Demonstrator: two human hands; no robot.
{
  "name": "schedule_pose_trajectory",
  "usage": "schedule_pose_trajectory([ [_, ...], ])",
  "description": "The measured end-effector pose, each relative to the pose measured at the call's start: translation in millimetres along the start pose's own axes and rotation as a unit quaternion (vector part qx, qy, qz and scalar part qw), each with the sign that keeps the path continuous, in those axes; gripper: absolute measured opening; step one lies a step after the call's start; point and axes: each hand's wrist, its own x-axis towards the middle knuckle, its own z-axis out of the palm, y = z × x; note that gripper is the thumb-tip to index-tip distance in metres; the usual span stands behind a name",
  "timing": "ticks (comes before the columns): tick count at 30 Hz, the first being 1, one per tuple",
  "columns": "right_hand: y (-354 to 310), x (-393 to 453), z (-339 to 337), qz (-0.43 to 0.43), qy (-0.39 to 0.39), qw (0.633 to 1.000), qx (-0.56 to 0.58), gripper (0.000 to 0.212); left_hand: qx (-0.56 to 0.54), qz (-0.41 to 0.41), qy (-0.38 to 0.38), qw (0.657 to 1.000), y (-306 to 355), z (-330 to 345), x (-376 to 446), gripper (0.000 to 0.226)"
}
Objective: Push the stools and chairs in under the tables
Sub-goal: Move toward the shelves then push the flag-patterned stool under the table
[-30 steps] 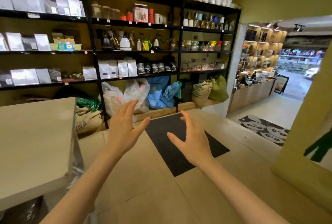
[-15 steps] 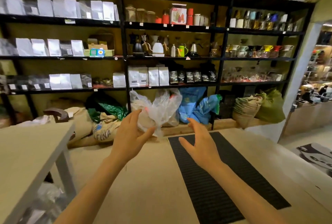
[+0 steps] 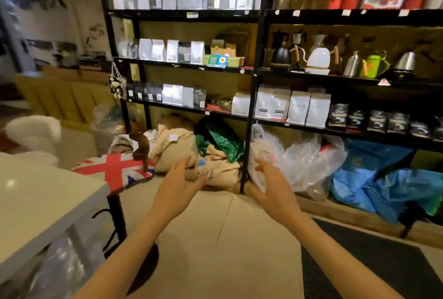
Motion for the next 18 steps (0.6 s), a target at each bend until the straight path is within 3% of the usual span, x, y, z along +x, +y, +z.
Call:
schedule_pose_trajectory([
  [4,31,71,43,-0.042,-0.041,0.998,0.029,0.065,0.027,-0.069,0.034,0.997,-39,10,51,0.068],
  [11,73,195,135,-0.116,-0.103,0.985,0.077,0.065,0.059,-0.118,0.072,0.989,-112,31,161,0.065],
  [18,105,339,218,-0.177,-0.171,0.966,0.074,0.070,0.106,-0.199,0.076,0.971,-182,37,273,0.069],
])
